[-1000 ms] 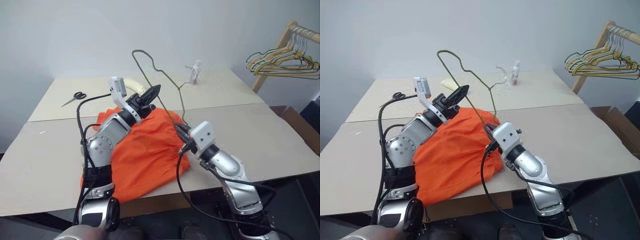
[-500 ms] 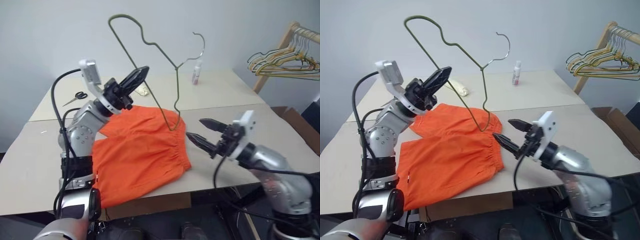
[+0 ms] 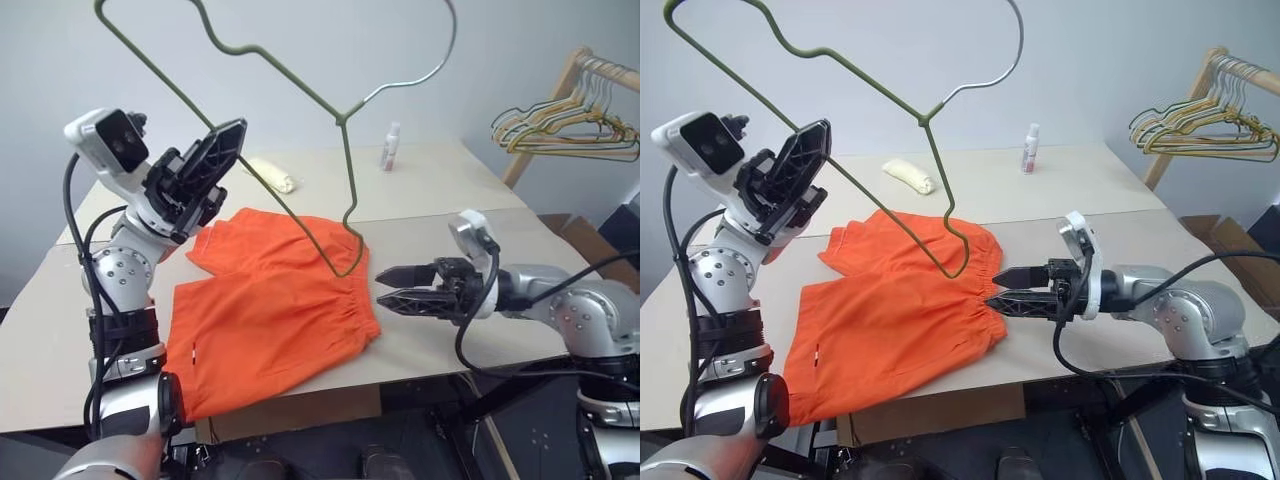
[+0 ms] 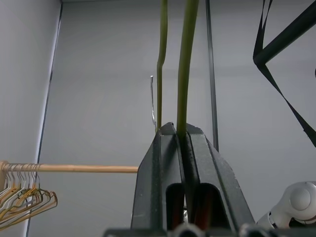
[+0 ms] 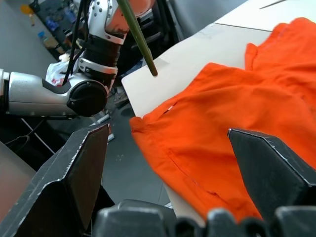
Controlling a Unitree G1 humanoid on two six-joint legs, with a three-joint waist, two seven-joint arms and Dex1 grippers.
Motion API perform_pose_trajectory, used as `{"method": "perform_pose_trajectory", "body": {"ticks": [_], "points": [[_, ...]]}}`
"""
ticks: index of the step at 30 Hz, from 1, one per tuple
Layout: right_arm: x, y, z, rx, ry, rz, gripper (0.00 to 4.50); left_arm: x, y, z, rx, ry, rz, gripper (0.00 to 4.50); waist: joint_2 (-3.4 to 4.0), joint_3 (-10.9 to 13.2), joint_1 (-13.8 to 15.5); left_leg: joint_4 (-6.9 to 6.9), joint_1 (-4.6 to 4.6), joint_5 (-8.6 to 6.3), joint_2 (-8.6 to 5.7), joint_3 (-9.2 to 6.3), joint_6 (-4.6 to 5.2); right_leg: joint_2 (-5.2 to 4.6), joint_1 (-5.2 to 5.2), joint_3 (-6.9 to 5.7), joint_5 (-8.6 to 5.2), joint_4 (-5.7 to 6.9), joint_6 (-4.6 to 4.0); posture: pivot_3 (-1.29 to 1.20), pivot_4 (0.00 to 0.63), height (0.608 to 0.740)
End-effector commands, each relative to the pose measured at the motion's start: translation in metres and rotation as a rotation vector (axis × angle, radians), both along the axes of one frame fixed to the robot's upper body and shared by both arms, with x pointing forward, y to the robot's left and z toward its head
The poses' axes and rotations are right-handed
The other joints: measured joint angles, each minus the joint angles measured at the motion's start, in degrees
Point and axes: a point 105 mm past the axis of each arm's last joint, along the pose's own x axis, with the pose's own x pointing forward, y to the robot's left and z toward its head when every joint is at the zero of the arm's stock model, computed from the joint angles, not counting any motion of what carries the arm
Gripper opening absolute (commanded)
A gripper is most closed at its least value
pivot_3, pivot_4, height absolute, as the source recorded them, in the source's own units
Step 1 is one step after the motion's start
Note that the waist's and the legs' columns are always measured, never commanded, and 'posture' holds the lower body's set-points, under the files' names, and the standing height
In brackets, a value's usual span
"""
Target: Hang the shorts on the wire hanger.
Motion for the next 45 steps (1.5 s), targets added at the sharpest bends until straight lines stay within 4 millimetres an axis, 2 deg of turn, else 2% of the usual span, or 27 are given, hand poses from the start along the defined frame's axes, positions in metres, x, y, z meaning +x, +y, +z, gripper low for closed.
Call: {"method": "perform_pose_trajectory", "body": {"ticks": [1, 9, 18, 22, 31, 32, 42, 45], "points": [[0.005, 0.008, 0.02, 0.023, -0.069, 0.026, 4.47, -0.004, -0.006, 0.007, 0.001, -0.036, -0.029, 0.0, 0.0, 0.0, 0.1, 0.0, 0.0, 0.0, -0.01, 0.0, 0.0, -0.02, 0.0, 0.0, 0.0, 0.0, 0.01, -0.03, 0.0, 0.74], [0.011, 0.027, 0.036, 0.024, -0.106, 0.041, 4.47, -0.002, -0.011, 0.005, -0.005, -0.022, -0.027, 0.0, 0.0, 0.0, 0.1, 0.01, -0.14, 0.0, 0.0, -0.03, -0.02, -0.06, -0.15, 0.0, 0.02, 0.02, 0.0, -0.04, 0.0, 0.74], [0.008, 0.038, 0.034, 0.021, -0.126, 0.079, 4.47, -0.005, -0.014, 0.002, -0.002, -0.018, -0.023, 0.0, 0.0, 0.0, 0.0, 0.01, -0.66, 0.04, -0.05, 0.01, -0.1, -0.09, -0.82, 0.09, 0.04, 0.13, -0.01, -0.02, 0.0, 0.74], [0.007, 0.039, 0.033, 0.026, -0.125, 0.085, 3.59, -0.005, -0.014, -0.001, 0.0, -0.007, -0.011, 0.0, 0.0, 0.0, 0.1, 0.02, -0.68, 0.04, -0.04, 0.01, -0.1, -0.09, -0.83, 0.08, 0.05, 0.12, -0.01, -0.02, 0.0, 0.74], [0.007, 0.042, 0.026, 0.0, -0.144, 0.067, 0.18, 0.003, -0.013, -0.008, -0.02, 0.036, 0.023, 0.0, 0.0, 0.0, 0.1, 0.02, -0.67, 0.04, -0.05, 0.01, -0.09, -0.09, -0.82, 0.08, 0.05, 0.12, -0.01, -0.02, 0.0, 0.74], [0.006, 0.042, 0.025, 0.001, -0.15, 0.071, 0.04, 0.004, -0.013, -0.008, -0.025, 0.041, 0.024, 0.0, 0.0, 0.0, 0.1, 0.02, -0.67, 0.04, -0.06, 0.0, -0.09, -0.08, -0.83, 0.08, 0.05, 0.12, -0.01, -0.02, 0.0, 0.74], [0.003, 0.045, 0.02, -0.001, -0.159, 0.057, 0.04, 0.012, -0.02, -0.019, 0.003, 0.067, 0.055, 0.0, -0.01, 0.0, 0.0, 0.04, -0.67, 0.04, -0.07, 0.01, -0.09, -0.09, -0.81, 0.08, 0.05, 0.12, 0.0, -0.04, 0.0, 0.74], [0.003, 0.043, 0.022, 0.019, -0.154, 0.048, 0.0, 0.017, -0.025, -0.029, 0.072, 0.109, 0.079, 0.78, -0.01, 0.0, 0.0, 0.03, -0.67, 0.04, -0.06, 0.01, -0.09, -0.08, -0.82, 0.08, 0.05, 0.13, 0.0, -0.04, 0.0, 0.74]]}}
